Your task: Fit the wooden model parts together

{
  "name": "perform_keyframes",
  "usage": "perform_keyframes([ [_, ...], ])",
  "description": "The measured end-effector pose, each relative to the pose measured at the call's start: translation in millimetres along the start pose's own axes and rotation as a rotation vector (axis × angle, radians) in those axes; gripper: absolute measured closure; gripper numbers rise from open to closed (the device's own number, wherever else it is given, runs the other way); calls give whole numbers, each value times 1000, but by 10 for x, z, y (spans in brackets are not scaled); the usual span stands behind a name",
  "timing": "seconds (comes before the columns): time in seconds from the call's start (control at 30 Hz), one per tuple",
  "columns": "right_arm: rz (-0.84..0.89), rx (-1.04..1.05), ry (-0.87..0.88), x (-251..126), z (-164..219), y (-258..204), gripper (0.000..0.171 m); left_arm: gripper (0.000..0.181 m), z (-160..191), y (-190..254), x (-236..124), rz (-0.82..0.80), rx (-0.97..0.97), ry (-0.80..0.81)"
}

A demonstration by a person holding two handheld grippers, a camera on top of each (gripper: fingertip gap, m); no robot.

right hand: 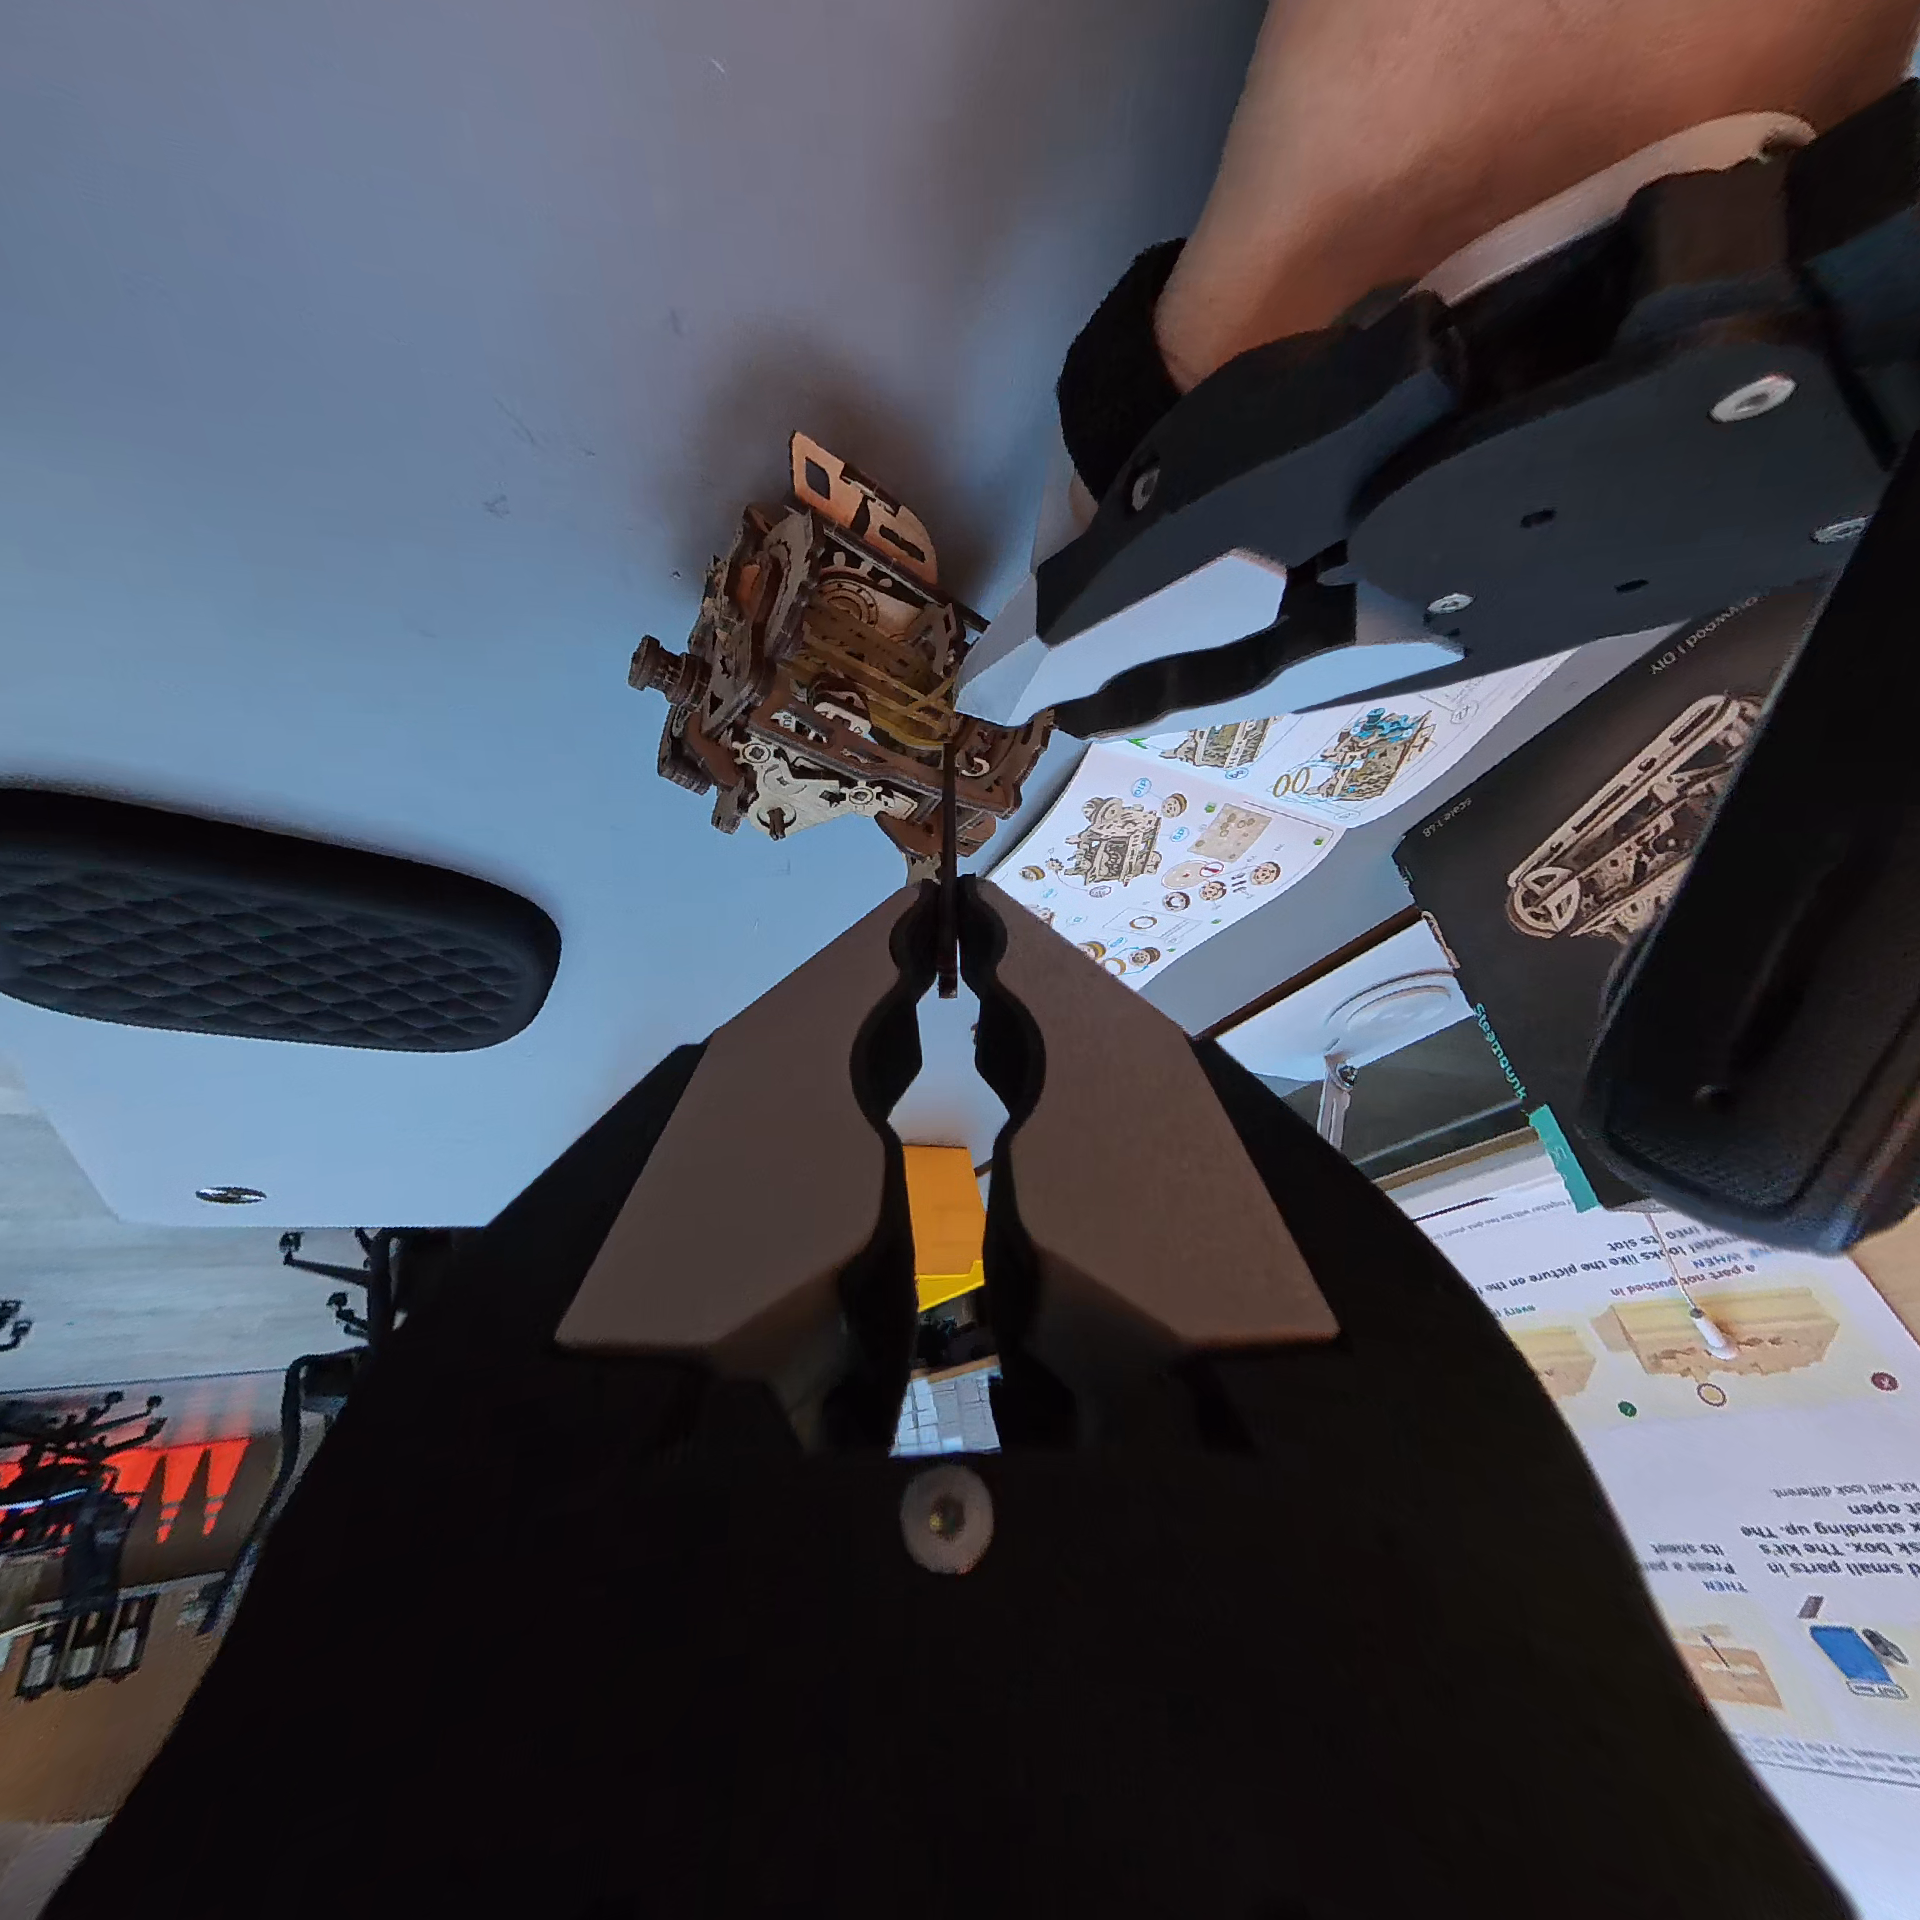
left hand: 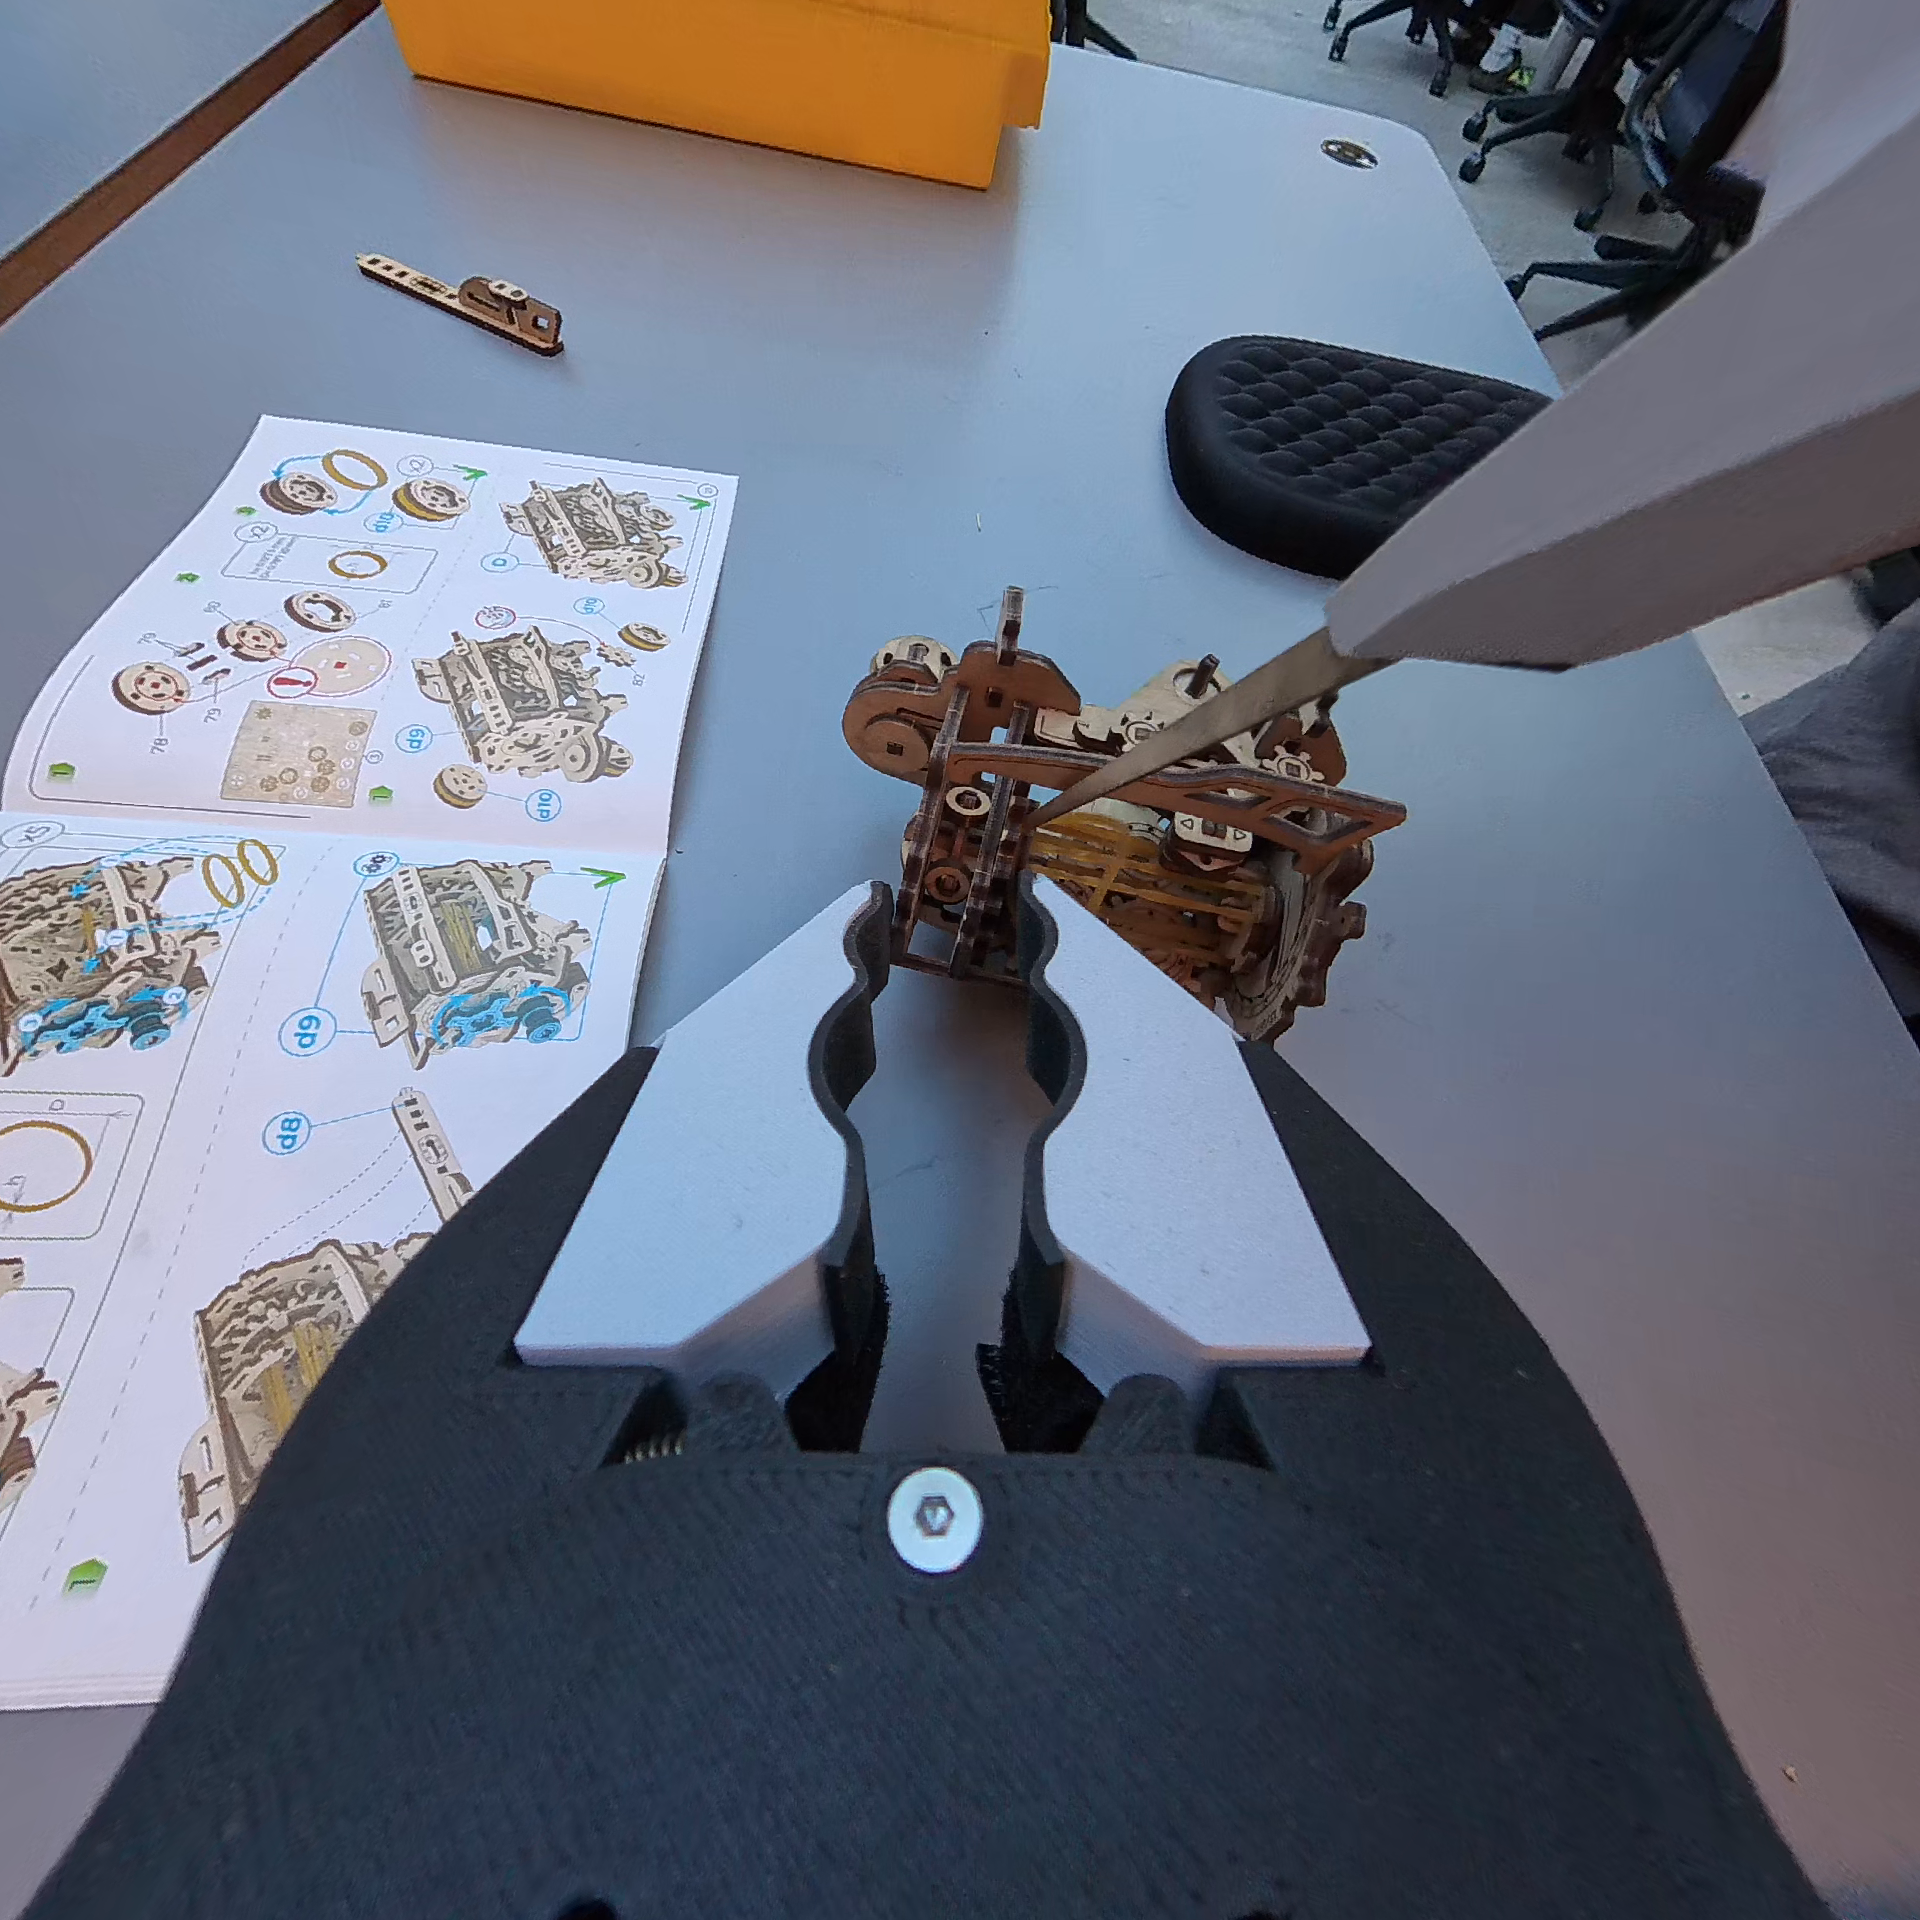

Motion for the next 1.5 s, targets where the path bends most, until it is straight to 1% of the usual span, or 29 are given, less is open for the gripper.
perform_keyframes([
  [0.2,-13,0,-41,15,-49,-5,169,159,12,4,7,3,-3,-3],
  [0.53,-8,39,8,-2,-27,-2,169,159,27,17,14,8,-3,-6],
  [0.9,32,23,54,-75,-48,-21,170,159,37,14,29,13,-6,-10],
  [0.97,56,18,54,-57,-50,9,170,159,35,15,30,14,-5,-9],
  [1.17,42,20,45,-14,-31,-1,170,159,32,18,32,14,-5,-8],
  [1.37,51,13,61,-57,-47,-22,170,159,33,19,36,19,-8,-7],
  [1.5,64,12,41,-5,-25,-17,170,159,40,18,41,15,-7,-11],
])
Point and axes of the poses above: each gripper's, where its closed fingertips meet, x out along the fingers, z out of its underside, y = z × x across the jaws, the point moved 1 cm from there along -x, back along the fingers, and after that the axes turned 4 degrees about -x, right-handed, at the moved point
